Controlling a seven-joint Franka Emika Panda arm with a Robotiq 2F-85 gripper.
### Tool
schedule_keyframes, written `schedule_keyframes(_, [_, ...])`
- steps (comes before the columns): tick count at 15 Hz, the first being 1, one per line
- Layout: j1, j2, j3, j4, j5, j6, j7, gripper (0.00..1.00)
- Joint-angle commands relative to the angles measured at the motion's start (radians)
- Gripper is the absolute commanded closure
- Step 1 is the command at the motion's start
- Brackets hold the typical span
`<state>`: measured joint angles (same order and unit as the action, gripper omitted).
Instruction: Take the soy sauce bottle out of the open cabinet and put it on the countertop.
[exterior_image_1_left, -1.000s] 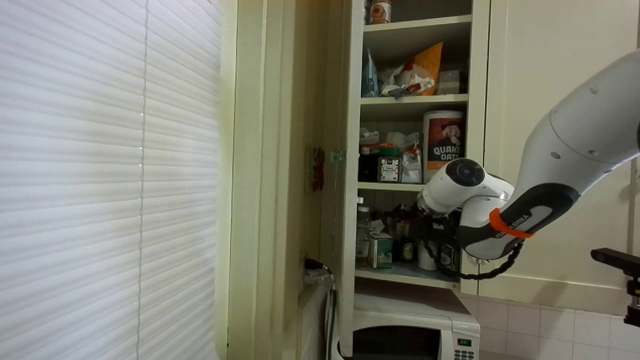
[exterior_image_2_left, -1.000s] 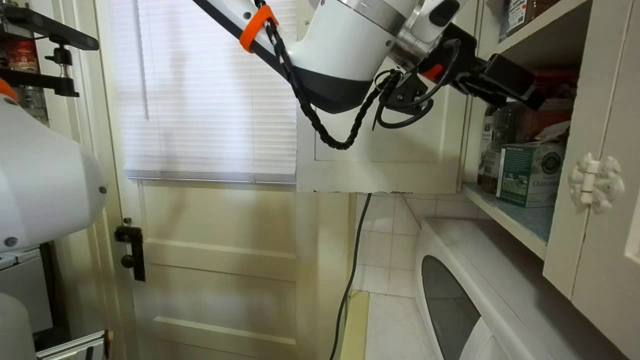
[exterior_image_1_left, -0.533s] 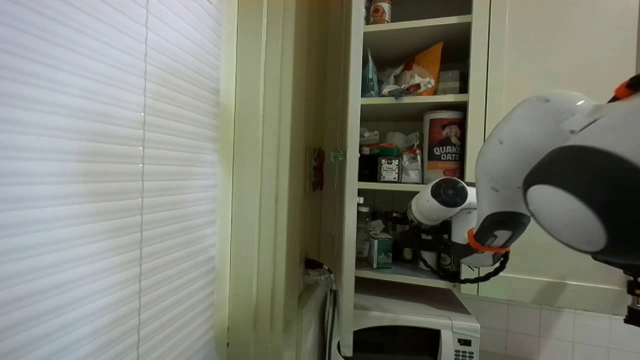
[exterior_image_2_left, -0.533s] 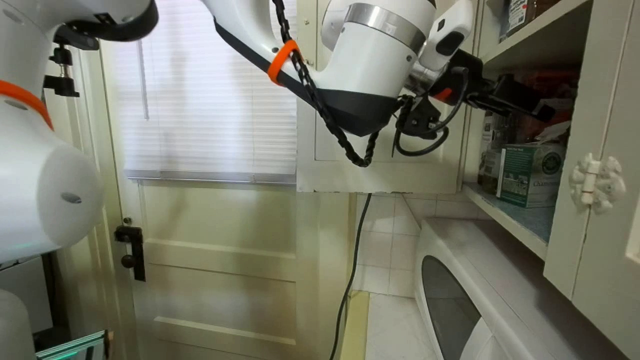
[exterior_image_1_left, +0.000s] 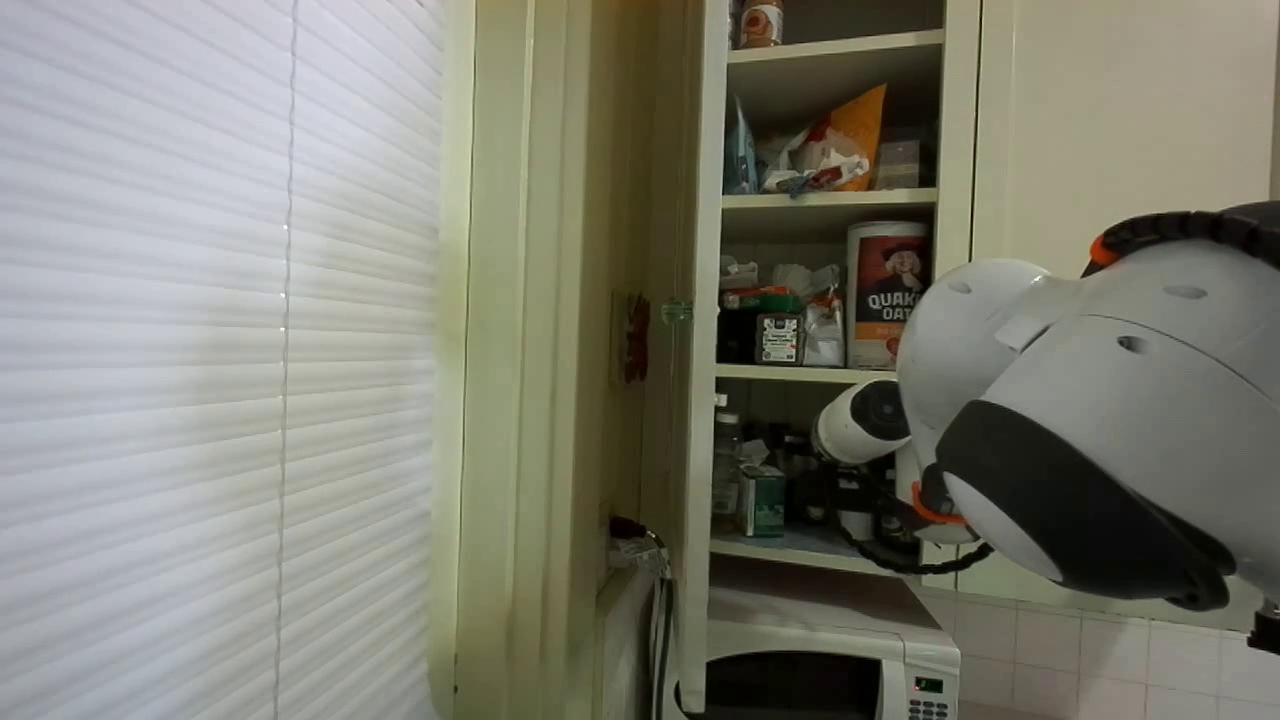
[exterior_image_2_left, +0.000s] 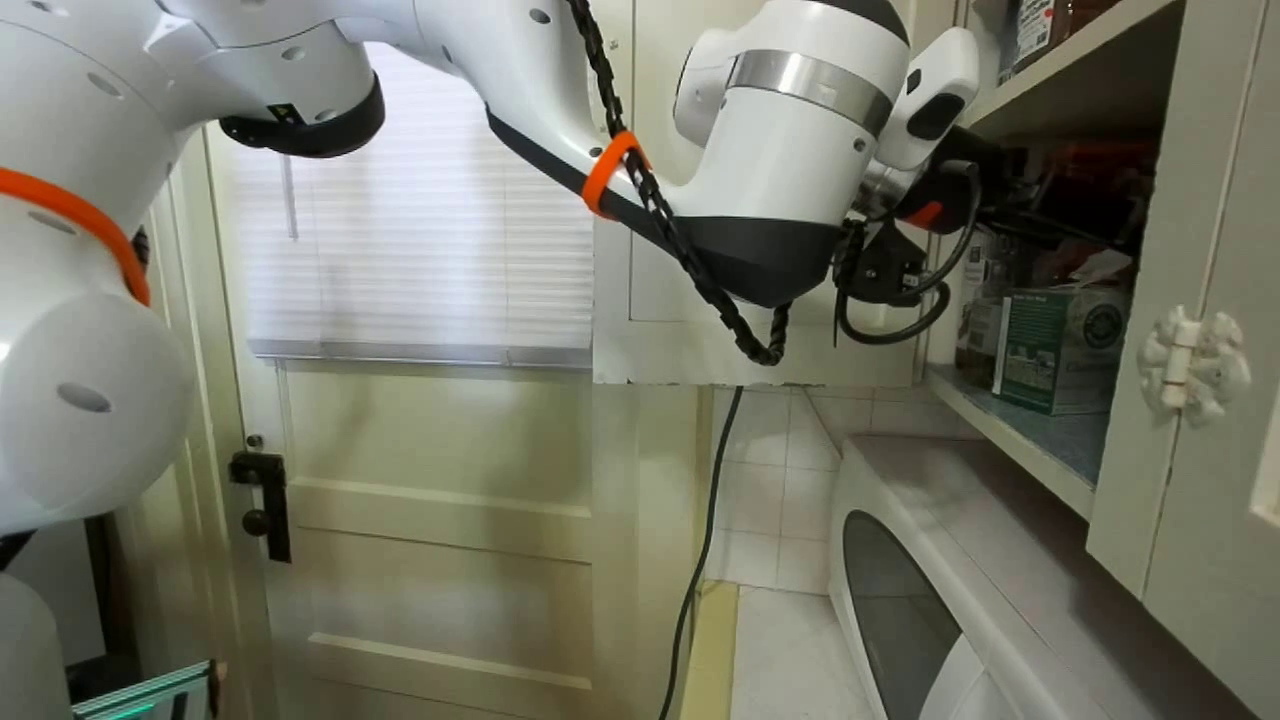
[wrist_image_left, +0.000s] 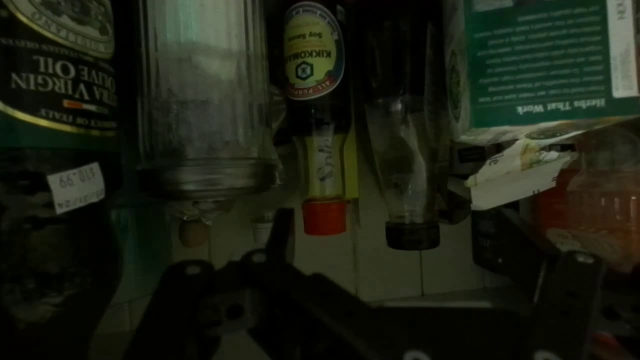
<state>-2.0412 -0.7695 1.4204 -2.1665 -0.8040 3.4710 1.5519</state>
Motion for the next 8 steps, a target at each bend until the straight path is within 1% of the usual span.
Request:
schedule_keyframes(1, [-0.041,-0.067,0.016,0.026,0.064,0.034,0.026,0.0])
schedule_keyframes(3, [-0.083,-0.15,0.022,0.056,0.145,0.071,0.041,0.0])
schedule_keyframes(7, [-0.145,-0.24,0.048,0.101,0.265,0.073,0.036,0.0])
schedule_keyframes(8, [-0.165,-0.278,0.05,0.114,0.303,0.076,0.038,0.0])
